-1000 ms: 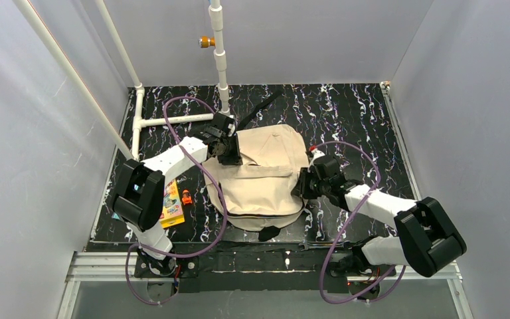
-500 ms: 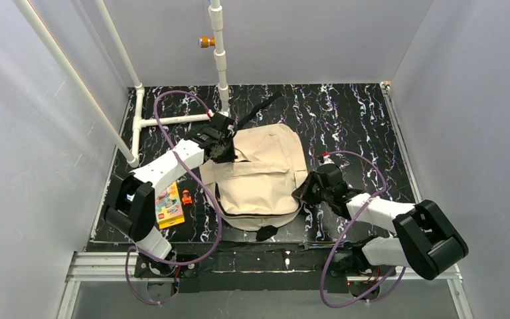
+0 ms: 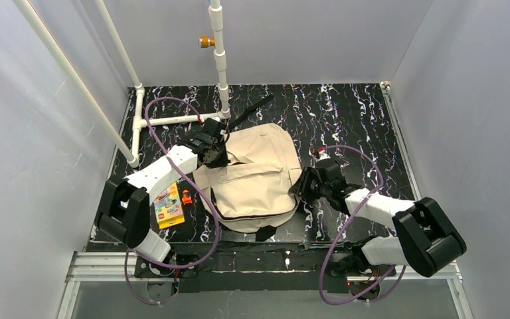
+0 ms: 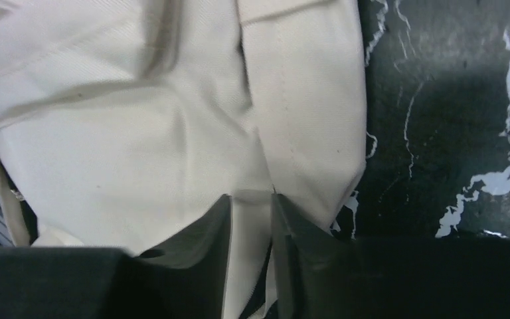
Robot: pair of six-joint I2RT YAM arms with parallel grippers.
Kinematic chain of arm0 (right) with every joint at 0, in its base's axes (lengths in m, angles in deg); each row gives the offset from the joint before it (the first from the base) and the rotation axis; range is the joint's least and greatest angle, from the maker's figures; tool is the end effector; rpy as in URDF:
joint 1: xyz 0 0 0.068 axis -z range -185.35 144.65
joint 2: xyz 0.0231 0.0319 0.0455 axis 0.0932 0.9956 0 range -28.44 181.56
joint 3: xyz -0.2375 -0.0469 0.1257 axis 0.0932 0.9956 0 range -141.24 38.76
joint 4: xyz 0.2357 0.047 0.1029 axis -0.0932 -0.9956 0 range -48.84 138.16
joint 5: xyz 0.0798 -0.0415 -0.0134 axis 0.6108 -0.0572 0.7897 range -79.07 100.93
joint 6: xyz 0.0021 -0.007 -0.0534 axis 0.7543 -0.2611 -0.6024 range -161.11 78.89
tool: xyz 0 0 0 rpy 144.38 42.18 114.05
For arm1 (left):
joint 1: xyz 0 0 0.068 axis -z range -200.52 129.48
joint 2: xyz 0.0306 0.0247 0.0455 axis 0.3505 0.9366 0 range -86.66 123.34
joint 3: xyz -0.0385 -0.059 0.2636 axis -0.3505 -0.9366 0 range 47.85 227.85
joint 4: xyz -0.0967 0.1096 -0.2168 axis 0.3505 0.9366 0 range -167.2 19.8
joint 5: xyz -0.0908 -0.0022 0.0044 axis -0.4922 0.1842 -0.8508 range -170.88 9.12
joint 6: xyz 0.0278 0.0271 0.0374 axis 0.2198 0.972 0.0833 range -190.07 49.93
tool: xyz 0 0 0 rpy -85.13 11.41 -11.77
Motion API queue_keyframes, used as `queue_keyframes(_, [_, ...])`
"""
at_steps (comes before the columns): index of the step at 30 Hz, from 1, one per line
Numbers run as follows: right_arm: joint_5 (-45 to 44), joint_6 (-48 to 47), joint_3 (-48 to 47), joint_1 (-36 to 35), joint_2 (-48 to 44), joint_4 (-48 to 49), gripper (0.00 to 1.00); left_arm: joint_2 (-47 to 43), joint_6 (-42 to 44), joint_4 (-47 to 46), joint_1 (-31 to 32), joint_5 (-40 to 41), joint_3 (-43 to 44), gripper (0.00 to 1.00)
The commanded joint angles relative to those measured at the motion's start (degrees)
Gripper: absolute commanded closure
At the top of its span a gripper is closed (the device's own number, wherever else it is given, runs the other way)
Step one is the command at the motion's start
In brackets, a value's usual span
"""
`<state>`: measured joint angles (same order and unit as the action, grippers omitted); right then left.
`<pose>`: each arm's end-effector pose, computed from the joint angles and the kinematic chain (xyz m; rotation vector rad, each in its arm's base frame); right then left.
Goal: Pack the student bag
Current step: Unzip the student bag at the center of the board.
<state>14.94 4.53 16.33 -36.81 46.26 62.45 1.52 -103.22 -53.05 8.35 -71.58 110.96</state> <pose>0.1984 0.1242 0.1437 0.2510 2.3441 0.7812 0.2920 -0.1544 0.2454 -0.1646 2.4309 -0.2965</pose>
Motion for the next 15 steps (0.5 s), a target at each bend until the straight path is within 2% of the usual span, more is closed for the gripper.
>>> queue_keyframes(1, [0.0, -18.2, -7.9, 0.5, -5.0, -12.8, 0.51, -3.5, 1.7, 1.4, -1.8, 0.3, -1.8, 1.00])
queue_keyframes(4, [2.0, -23.5, -12.9, 0.5, -5.0, -14.1, 0.22, -4.1, 1.7, 0.0, -1.8, -2.7, -2.0, 1.00])
queue_keyframes(5, [2.3, -25.2, -14.5, 0.5, -3.6, -14.1, 0.15, -4.2, 1.7, -0.2, -1.8, -3.6, -1.8, 1.00])
queue_keyframes(6, [2.4, -27.5, -16.6, 0.5, -1.3, -14.2, 0.13, -4.3, 1.6, -0.3, -1.9, -4.3, -1.8, 1.00])
queue_keyframes(9, [5.1, -31.6, -23.7, 0.6, 6.6, -17.5, 0.13, -4.3, 1.3, -0.9, -1.8, -5.3, -1.9, 1.00])
queue_keyframes(13, [10.4, -26.2, -23.6, 0.6, 11.9, -7.1, 0.22, -3.2, 1.3, -1.4, -1.9, -7.5, -1.7, 1.00])
queue_keyframes(15, [9.7, -24.0, -23.1, 0.8, 14.1, -4.0, 0.32, -2.8, 1.6, -1.4, -1.9, -8.2, -1.5, 1.00])
